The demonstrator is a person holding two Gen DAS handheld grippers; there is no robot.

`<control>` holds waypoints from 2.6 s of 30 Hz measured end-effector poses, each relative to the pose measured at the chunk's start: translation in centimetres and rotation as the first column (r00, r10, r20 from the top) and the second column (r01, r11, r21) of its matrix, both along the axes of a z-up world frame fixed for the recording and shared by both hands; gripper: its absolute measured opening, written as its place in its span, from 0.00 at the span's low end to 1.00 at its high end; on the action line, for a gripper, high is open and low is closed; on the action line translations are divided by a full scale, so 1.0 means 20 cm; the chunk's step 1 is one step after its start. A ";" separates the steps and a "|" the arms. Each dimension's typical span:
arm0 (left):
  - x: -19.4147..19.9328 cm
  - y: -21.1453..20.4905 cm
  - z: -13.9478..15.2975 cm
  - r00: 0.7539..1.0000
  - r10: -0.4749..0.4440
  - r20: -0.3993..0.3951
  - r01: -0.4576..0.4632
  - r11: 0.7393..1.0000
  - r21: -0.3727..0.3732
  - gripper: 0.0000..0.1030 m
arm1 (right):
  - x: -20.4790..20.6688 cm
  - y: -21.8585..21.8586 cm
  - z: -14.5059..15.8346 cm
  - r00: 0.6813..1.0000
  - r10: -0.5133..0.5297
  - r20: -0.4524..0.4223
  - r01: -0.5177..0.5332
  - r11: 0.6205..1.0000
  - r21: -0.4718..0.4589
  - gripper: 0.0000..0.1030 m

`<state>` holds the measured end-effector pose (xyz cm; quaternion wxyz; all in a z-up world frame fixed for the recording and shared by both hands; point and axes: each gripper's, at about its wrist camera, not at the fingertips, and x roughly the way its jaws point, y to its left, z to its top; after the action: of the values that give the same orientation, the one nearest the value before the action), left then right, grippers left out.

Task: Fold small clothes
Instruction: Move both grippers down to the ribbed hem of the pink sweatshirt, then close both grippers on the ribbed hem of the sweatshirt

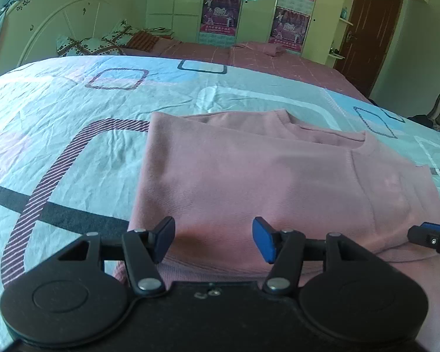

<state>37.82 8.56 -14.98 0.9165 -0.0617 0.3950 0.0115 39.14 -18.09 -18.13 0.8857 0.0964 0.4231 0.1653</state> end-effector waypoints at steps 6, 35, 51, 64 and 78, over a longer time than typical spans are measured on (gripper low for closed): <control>-0.15 -0.17 -0.01 0.998 -0.066 -0.014 0.065 0.997 -0.038 0.55 | -0.19 0.12 0.02 0.992 0.127 0.004 -0.127 0.992 0.002 0.36; -0.76 -0.31 -0.08 0.994 -0.083 -0.067 0.087 0.994 0.064 0.62 | -0.73 -0.04 -0.02 0.981 0.181 -0.068 -0.180 0.983 0.021 0.36; -1.28 -0.01 0.04 1.000 -0.012 -0.001 0.012 1.000 0.021 0.63 | -1.22 -0.33 0.07 0.996 -0.058 -0.074 0.050 0.993 -0.110 0.36; -1.46 0.17 0.01 0.998 0.050 -0.042 -0.053 0.996 -0.076 0.61 | -1.45 -0.53 0.11 0.974 -0.220 -0.055 0.210 0.967 -0.144 0.70; -1.44 0.06 -0.05 0.995 -0.039 -0.095 0.030 0.995 -0.098 0.84 | -1.53 -0.57 0.03 0.955 -0.257 -0.148 0.246 0.965 -0.089 0.56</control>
<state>9.04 9.85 -16.05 0.8924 -0.0987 0.4400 -0.0205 8.46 -29.51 -17.59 0.8659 0.1316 0.4817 0.0283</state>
